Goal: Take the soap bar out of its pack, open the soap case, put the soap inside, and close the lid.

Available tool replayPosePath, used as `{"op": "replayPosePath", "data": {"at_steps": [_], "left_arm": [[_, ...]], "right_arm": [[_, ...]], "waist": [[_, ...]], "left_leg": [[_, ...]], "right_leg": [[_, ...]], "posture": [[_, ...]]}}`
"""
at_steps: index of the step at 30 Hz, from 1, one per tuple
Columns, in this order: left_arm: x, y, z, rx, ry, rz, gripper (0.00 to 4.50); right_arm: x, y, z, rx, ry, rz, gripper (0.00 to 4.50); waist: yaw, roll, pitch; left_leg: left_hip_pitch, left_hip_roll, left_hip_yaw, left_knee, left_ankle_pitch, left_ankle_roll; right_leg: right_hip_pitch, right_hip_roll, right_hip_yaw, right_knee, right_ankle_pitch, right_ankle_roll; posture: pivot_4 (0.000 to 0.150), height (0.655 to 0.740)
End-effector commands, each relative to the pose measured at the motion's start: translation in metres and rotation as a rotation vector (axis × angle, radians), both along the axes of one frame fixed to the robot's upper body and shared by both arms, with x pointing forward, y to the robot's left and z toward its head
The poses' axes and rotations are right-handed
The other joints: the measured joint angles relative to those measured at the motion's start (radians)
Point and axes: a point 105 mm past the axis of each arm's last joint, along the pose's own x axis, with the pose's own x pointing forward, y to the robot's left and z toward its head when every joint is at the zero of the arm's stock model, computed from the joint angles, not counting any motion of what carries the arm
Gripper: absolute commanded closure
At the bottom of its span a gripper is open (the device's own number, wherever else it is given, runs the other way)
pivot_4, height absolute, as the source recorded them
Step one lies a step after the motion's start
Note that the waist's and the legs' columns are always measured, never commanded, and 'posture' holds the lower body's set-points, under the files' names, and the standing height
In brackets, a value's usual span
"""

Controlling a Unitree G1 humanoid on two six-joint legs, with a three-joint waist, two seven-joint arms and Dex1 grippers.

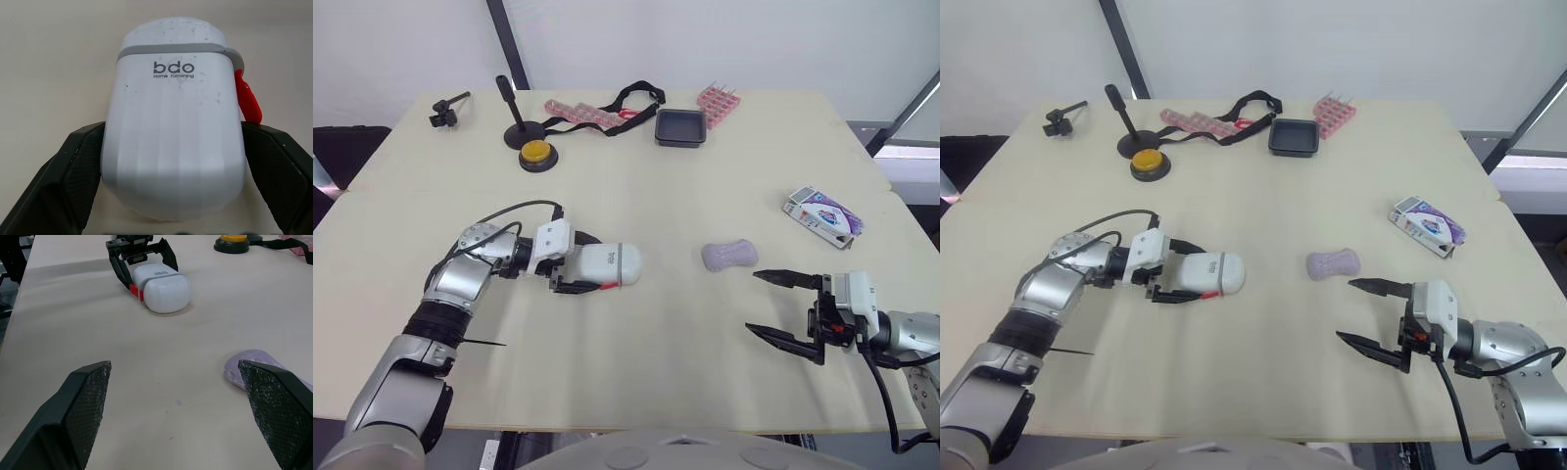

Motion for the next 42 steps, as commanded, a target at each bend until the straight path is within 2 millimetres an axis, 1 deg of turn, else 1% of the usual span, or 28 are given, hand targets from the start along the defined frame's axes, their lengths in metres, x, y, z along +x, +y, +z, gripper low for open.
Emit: {"op": "replayPosePath", "data": {"at_steps": [1, 12, 23, 30, 31, 32, 34, 39, 42], "left_arm": [[0.0010, -0.0005, 0.0027, 0.004, -0.026, -0.008, 0.00], [0.0023, -0.0034, 0.0052, -0.007, -0.018, -0.013, 0.00], [0.0007, -0.0040, 0.0010, 0.006, 0.012, -0.039, 0.00], [0.0023, -0.0065, -0.0003, 0.005, -0.002, -0.039, 0.00], [0.0018, -0.0065, -0.0012, 0.008, -0.001, -0.042, 0.42], [0.0015, -0.0063, -0.0023, 0.010, 0.001, -0.042, 0.53], [0.0022, -0.0056, -0.0042, 0.015, -0.006, -0.035, 1.01], [0.0042, -0.0060, -0.0037, 0.013, -0.019, -0.029, 1.01], [0.0061, -0.0069, 0.0026, -0.012, -0.050, -0.034, 1.01]], "right_arm": [[-0.0014, 0.0006, 0.0068, -0.005, -0.024, 0.012, 0.03], [-0.0009, 0.0000, 0.0051, -0.013, -0.017, 0.003, 0.03], [-0.0052, -0.0002, 0.0028, -0.019, -0.007, -0.009, 0.03], [-0.0049, -0.0027, 0.0022, -0.021, -0.007, -0.017, 0.03], [-0.0049, -0.0030, 0.0017, -0.021, -0.007, -0.018, 0.00], [-0.0049, -0.0032, 0.0013, -0.022, -0.006, -0.018, 0.00], [-0.0049, -0.0034, 0.0001, -0.023, -0.004, -0.017, 0.00], [-0.0045, -0.0042, -0.0018, -0.028, 0.000, -0.016, 0.00], [-0.0047, -0.0033, -0.0008, -0.037, 0.003, -0.006, 0.00]], "waist": [[0.000, 0.000, 0.000], [0.000, 0.000, 0.000], [-0.001, 0.000, 0.000], [-0.001, 0.000, 0.000], [-0.001, 0.000, 0.000], [-0.001, 0.000, 0.000], [-0.001, 0.000, 0.000], [0.000, 0.000, 0.000], [0.000, 0.000, 0.000]], "left_leg": [[0.000, 0.000, 0.000, 0.000, 0.000, 0.000], [0.000, 0.000, 0.000, 0.000, 0.000, 0.000], [0.000, 0.000, 0.000, 0.000, 0.000, 0.000], [0.000, 0.000, 0.000, 0.000, 0.000, 0.000], [0.000, 0.000, 0.000, 0.000, 0.000, 0.000], [0.000, 0.000, 0.000, 0.000, 0.000, 0.000], [0.000, 0.000, 0.000, 0.000, 0.000, 0.000], [0.000, 0.000, 0.000, 0.000, 0.000, 0.000], [0.000, 0.000, 0.000, 0.000, 0.000, 0.000]], "right_leg": [[0.000, 0.000, 0.000, 0.000, 0.000, 0.000], [0.000, 0.000, 0.000, 0.000, 0.000, 0.000], [0.000, 0.000, 0.001, 0.000, 0.000, 0.000], [0.000, 0.000, 0.001, -0.001, 0.000, 0.000], [0.000, 0.000, 0.001, -0.001, 0.000, 0.000], [0.000, 0.000, 0.001, -0.001, 0.000, 0.000], [0.000, 0.000, 0.001, -0.001, 0.000, 0.000], [0.000, 0.000, 0.001, -0.001, 0.000, 0.000], [0.000, -0.001, 0.001, -0.001, 0.000, 0.000]], "posture": [[0.150, 0.7291], [0.150, 0.7291], [0.150, 0.7291], [0.150, 0.7291], [0.150, 0.7291], [0.150, 0.7291], [0.150, 0.7291], [0.150, 0.7291], [0.150, 0.7291]]}}
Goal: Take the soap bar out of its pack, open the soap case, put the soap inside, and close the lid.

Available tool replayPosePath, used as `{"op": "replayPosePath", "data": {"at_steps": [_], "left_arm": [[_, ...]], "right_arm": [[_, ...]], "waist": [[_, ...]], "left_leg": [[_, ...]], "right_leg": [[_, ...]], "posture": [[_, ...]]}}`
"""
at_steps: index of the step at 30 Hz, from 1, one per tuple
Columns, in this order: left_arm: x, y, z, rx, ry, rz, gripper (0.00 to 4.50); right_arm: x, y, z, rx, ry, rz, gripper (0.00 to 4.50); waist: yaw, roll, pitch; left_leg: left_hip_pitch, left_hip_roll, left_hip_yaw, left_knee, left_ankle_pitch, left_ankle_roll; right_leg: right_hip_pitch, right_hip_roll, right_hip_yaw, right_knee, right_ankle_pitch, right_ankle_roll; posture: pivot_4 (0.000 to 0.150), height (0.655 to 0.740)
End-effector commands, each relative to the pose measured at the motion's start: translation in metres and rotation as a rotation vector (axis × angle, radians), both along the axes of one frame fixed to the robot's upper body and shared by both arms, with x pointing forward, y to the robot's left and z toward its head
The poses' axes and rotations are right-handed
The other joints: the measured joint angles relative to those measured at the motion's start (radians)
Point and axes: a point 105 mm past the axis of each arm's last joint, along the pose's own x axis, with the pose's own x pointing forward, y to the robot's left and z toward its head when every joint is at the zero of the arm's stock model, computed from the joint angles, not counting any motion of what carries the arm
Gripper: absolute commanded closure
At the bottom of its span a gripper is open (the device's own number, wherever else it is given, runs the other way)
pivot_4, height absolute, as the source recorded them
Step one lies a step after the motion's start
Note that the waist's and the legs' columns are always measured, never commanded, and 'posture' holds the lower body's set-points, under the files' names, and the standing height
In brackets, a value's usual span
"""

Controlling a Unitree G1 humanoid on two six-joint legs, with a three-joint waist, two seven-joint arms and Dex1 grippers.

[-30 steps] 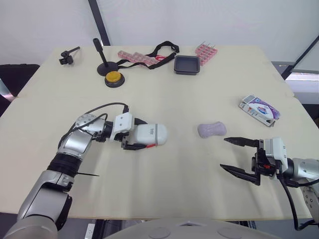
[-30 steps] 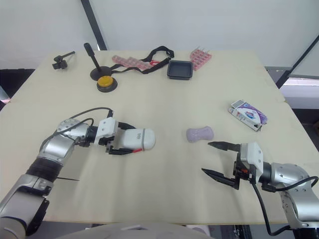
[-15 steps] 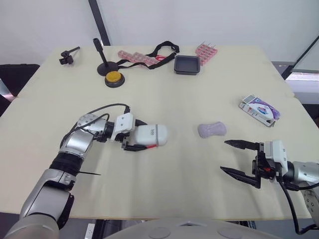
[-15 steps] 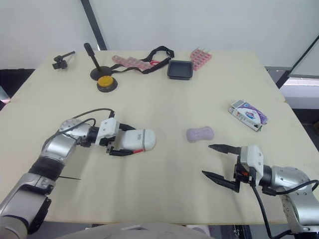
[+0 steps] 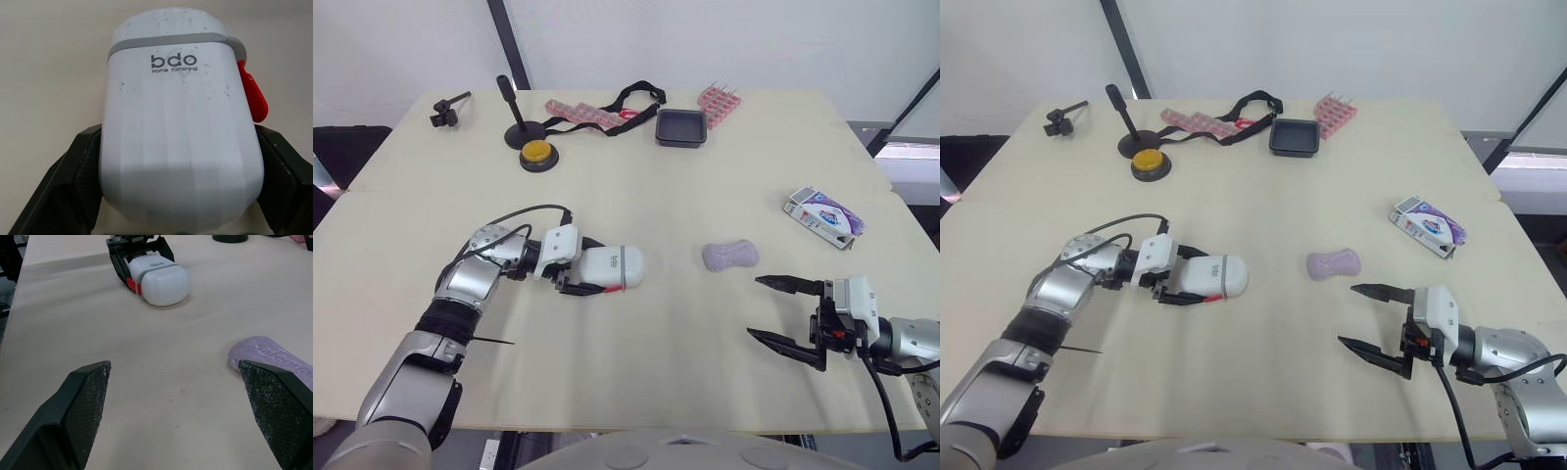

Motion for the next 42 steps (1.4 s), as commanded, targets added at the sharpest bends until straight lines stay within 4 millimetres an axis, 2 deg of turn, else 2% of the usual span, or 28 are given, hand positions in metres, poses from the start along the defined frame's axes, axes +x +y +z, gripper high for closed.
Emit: {"op": "replayPosePath", "data": {"at_steps": [1, 5, 8, 12, 16, 22, 26, 39, 42], "left_arm": [[0.006, 0.000, 0.014, -0.038, -0.076, -0.002, 1.01], [0.002, -0.007, 0.031, -0.103, -0.203, -0.048, 1.01], [-0.003, -0.017, 0.049, -0.215, -0.281, -0.036, 1.01], [-0.015, -0.027, 0.060, -0.272, -0.375, -0.049, 1.01], [-0.025, -0.035, 0.066, -0.313, -0.451, -0.057, 1.01], [-0.031, -0.046, 0.072, -0.339, -0.529, -0.067, 1.01], [-0.035, -0.051, 0.071, -0.338, -0.536, -0.082, 1.01], [-0.036, -0.052, 0.069, -0.335, -0.518, -0.089, 1.01], [-0.037, -0.052, 0.069, -0.335, -0.517, -0.088, 1.02]], "right_arm": [[0.002, 0.002, 0.010, -0.020, -0.028, 0.022, 0.00], [0.014, 0.009, 0.037, 0.046, 0.000, 0.013, 0.00], [0.022, 0.026, 0.063, 0.145, 0.151, 0.026, 0.00], [0.022, 0.050, 0.078, 0.183, 0.372, 0.055, 0.00], [0.026, 0.067, 0.076, 0.179, 0.592, 0.018, 0.00], [0.045, 0.089, 0.080, 0.276, 0.724, -0.019, 0.00], [0.048, 0.099, 0.079, 0.251, 0.760, -0.015, 0.00], [0.050, 0.108, 0.078, 0.243, 0.809, -0.005, 0.00], [0.050, 0.109, 0.077, 0.249, 0.820, -0.005, 0.81]], "waist": [[-0.001, 0.000, 0.000], [-0.004, 0.000, 0.001], [-0.003, 0.000, 0.001], [0.005, 0.000, 0.001], [0.007, 0.000, 0.001], [0.009, 0.000, 0.001], [0.011, 0.000, 0.001], [0.013, -0.001, 0.001], [0.014, -0.001, 0.001]], "left_leg": [[0.000, 0.000, 0.000, 0.000, 0.000, 0.000], [0.000, 0.000, 0.000, 0.000, 0.000, 0.000], [0.000, 0.000, 0.000, 0.000, 0.000, 0.000], [0.001, 0.000, 0.000, -0.002, 0.000, 0.000], [0.001, 0.000, -0.001, -0.003, 0.000, -0.001], [0.001, -0.001, 0.000, -0.004, 0.003, -0.009], [0.001, -0.001, 0.000, -0.006, 0.005, -0.012], [0.001, -0.001, 0.000, -0.009, 0.005, -0.014], [0.001, -0.001, -0.001, -0.009, 0.005, -0.014]], "right_leg": [[0.000, 0.000, 0.000, 0.000, 0.000, 0.000], [0.000, 0.000, 0.000, 0.000, 0.000, 0.000], [0.000, 0.001, 0.002, 0.000, 0.000, 0.000], [0.001, 0.001, 0.001, -0.001, 0.000, 0.000], [0.001, 0.002, 0.001, -0.003, 0.001, 0.001], [0.001, 0.003, 0.002, -0.003, 0.002, 0.004], [0.001, 0.005, 0.001, -0.004, 0.003, 0.006], [0.001, 0.006, 0.001, -0.005, 0.003, 0.008], [0.001, 0.006, 0.001, -0.005, 0.003, 0.008]], "posture": [[0.150, 0.7291], [0.150, 0.7291], [0.150, 0.7291], [0.150, 0.7291], [0.150, 0.7291], [0.150, 0.7291], [0.150, 0.7291], [0.150, 0.7291], [0.150, 0.7291]]}}
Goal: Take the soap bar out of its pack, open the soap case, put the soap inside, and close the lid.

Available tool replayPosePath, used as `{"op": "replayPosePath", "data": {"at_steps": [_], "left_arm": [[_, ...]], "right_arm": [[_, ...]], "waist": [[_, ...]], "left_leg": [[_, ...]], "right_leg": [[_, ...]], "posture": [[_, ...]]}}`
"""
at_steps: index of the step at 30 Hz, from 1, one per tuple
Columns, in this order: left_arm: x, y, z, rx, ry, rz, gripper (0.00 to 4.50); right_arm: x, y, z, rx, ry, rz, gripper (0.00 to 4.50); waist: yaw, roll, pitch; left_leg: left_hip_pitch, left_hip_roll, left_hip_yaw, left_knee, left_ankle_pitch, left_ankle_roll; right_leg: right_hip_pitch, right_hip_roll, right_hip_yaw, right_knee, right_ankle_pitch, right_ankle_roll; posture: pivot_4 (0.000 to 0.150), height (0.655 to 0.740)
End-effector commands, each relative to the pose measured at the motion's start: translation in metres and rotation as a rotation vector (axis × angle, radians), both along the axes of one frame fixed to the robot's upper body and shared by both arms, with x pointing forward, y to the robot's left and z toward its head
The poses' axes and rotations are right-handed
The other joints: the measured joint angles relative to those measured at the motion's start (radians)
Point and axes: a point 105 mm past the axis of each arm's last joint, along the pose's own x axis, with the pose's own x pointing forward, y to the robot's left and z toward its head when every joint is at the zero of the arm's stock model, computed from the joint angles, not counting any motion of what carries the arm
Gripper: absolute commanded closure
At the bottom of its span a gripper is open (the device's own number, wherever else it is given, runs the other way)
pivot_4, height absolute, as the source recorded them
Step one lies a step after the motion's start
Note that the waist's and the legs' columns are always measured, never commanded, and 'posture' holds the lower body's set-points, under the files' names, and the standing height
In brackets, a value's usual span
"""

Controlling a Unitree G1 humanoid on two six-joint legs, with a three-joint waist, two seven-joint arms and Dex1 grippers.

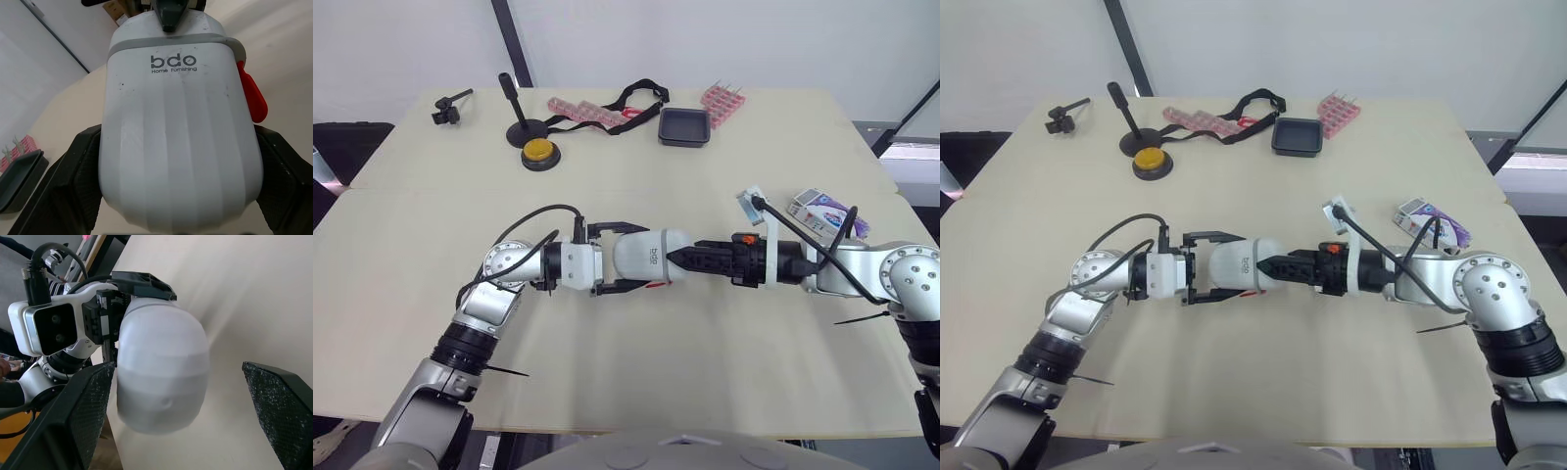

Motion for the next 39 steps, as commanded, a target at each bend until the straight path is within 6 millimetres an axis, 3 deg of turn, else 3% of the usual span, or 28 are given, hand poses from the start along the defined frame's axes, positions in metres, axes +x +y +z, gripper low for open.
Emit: {"op": "replayPosePath", "data": {"at_steps": [1, 5, 30, 34, 39], "left_arm": [[-0.002, 0.000, 0.009, -0.021, -0.036, -0.003, 1.02], [-0.002, 0.000, 0.009, -0.023, -0.034, 0.001, 1.02], [-0.004, -0.002, 0.008, -0.054, 0.002, 0.021, 1.02], [-0.002, -0.002, 0.008, -0.061, 0.019, 0.030, 1.02], [-0.001, -0.001, 0.007, -0.060, 0.043, 0.039, 1.02]], "right_arm": [[-0.002, 0.003, 0.011, 0.038, -0.014, 0.017, 1.13], [-0.004, 0.004, 0.010, 0.031, -0.005, 0.030, 2.46], [-0.020, 0.001, 0.029, 0.257, 0.077, 0.141, 2.49], [-0.019, -0.010, 0.025, 0.226, 0.083, 0.116, 2.49], [-0.019, -0.037, 0.026, 0.179, 0.082, 0.052, 2.49]], "waist": [[0.000, 0.000, 0.000], [0.000, 0.000, 0.000], [0.002, 0.000, 0.000], [0.003, 0.000, 0.000], [0.010, -0.001, 0.000]], "left_leg": [[0.000, 0.000, 0.000, 0.000, 0.000, 0.000], [0.000, 0.000, 0.000, 0.000, 0.000, 0.000], [0.000, 0.000, 0.000, 0.000, 0.000, 0.000], [0.000, 0.000, 0.000, 0.000, 0.000, 0.000], [0.000, 0.000, 0.000, 0.000, 0.000, 0.000]], "right_leg": [[0.000, 0.000, 0.000, 0.000, 0.000, 0.000], [0.000, 0.000, 0.000, 0.000, 0.000, 0.000], [0.000, 0.000, 0.000, 0.000, 0.000, 0.000], [0.000, 0.000, 0.000, 0.000, 0.000, 0.000], [0.000, 0.000, 0.000, 0.000, 0.000, 0.000]], "posture": [[0.150, 0.7291], [0.150, 0.7291], [0.150, 0.7291], [0.150, 0.7291], [0.150, 0.7291]]}}
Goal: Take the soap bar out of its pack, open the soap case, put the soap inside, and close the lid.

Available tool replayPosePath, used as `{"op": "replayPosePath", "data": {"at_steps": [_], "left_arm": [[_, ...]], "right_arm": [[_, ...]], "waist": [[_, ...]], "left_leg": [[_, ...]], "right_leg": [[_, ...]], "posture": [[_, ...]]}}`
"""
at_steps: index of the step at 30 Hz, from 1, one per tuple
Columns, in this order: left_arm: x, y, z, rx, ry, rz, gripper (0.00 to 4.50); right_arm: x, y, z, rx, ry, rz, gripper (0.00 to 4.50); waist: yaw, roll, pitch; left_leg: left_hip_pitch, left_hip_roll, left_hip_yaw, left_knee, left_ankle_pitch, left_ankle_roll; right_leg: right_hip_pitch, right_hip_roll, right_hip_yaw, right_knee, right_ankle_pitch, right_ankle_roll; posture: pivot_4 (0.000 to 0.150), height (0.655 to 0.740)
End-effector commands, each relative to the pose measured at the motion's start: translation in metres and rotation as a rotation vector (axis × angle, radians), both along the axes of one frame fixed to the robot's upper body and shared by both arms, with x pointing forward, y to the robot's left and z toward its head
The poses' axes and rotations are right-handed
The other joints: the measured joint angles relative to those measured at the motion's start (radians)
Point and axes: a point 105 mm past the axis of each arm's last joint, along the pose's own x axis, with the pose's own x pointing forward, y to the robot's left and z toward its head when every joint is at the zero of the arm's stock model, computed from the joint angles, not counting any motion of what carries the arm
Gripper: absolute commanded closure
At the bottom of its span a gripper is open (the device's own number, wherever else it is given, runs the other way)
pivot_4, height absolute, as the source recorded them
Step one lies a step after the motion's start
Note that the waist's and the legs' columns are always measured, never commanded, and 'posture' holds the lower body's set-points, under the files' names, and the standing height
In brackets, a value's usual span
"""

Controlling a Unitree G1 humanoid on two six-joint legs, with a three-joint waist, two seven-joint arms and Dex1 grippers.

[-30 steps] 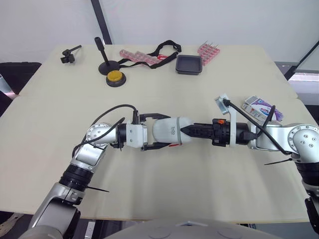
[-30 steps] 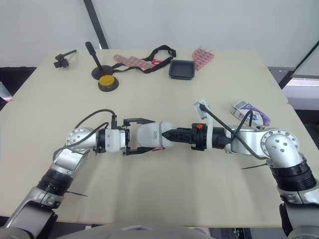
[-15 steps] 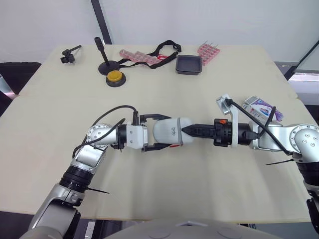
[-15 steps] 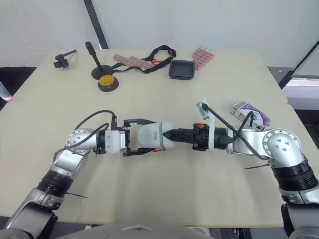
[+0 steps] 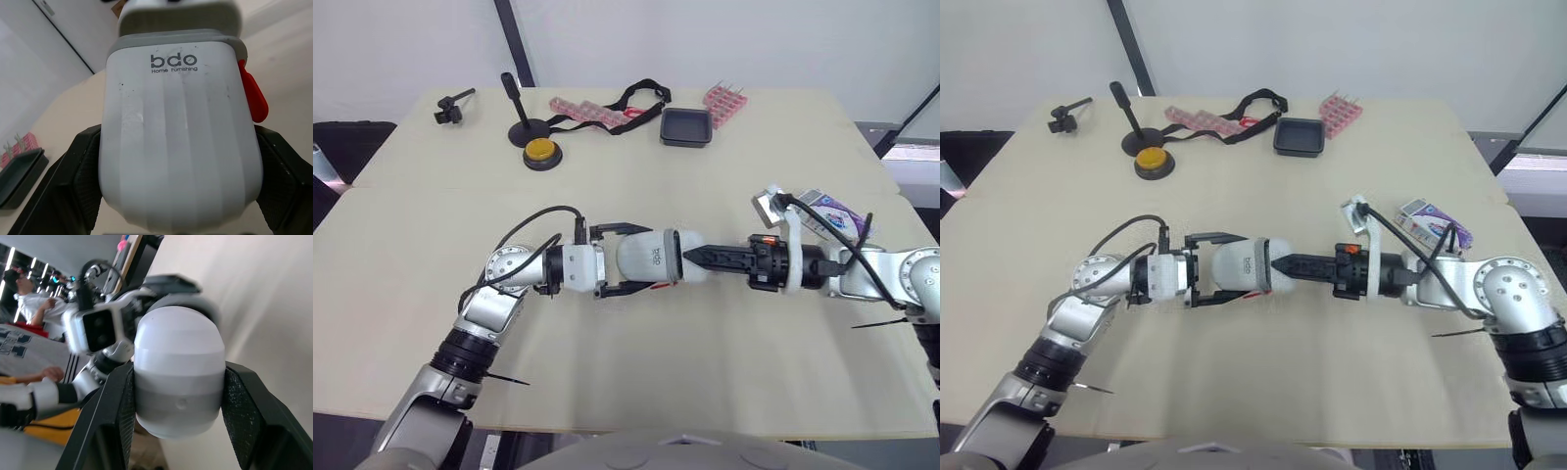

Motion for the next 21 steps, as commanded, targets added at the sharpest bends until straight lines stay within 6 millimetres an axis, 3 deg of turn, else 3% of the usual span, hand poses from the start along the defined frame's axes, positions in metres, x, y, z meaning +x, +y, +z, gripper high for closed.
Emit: {"op": "replayPosePath", "data": {"at_steps": [1, 5, 10, 15, 21], "left_arm": [[0.001, 0.002, 0.005, -0.015, -0.003, 0.012, 1.02], [0.002, 0.004, 0.001, -0.003, 0.021, 0.016, 1.02], [0.003, 0.006, 0.000, 0.007, 0.034, 0.018, 1.02], [0.002, 0.006, -0.003, 0.016, 0.044, 0.013, 1.02], [0.002, 0.005, -0.004, 0.015, 0.047, 0.014, 1.02]], "right_arm": [[-0.003, -0.018, 0.014, -0.005, -0.040, -0.012, 2.49], [0.003, -0.046, 0.013, -0.141, -0.075, -0.074, 2.49], [0.018, -0.094, -0.008, -0.609, -0.197, -0.134, 2.49], [0.029, -0.149, -0.028, -1.097, -0.342, -0.050, 2.49], [0.053, -0.157, -0.031, -1.241, -0.487, 0.056, 2.49]], "waist": [[0.002, 0.000, 0.000], [0.005, 0.000, 0.000], [0.006, -0.001, 0.001], [0.005, -0.002, 0.001], [-0.012, -0.002, 0.001]], "left_leg": [[0.000, 0.000, 0.000, 0.000, 0.000, 0.000], [0.000, 0.000, 0.000, 0.000, 0.000, 0.000], [0.000, 0.000, 0.000, 0.000, 0.000, 0.000], [0.000, 0.000, 0.000, 0.001, 0.000, 0.000], [0.001, 0.001, 0.000, 0.001, -0.001, 0.003]], "right_leg": [[0.000, 0.000, 0.000, 0.000, 0.000, 0.000], [0.000, 0.000, 0.000, 0.000, 0.000, 0.000], [0.000, 0.000, 0.000, 0.000, 0.000, 0.000], [0.000, 0.000, 0.000, 0.000, 0.000, 0.000], [0.000, -0.001, 0.000, 0.002, -0.001, -0.002]], "posture": [[0.150, 0.7291], [0.150, 0.7291], [0.150, 0.7291], [0.150, 0.7291], [0.150, 0.7291]]}}
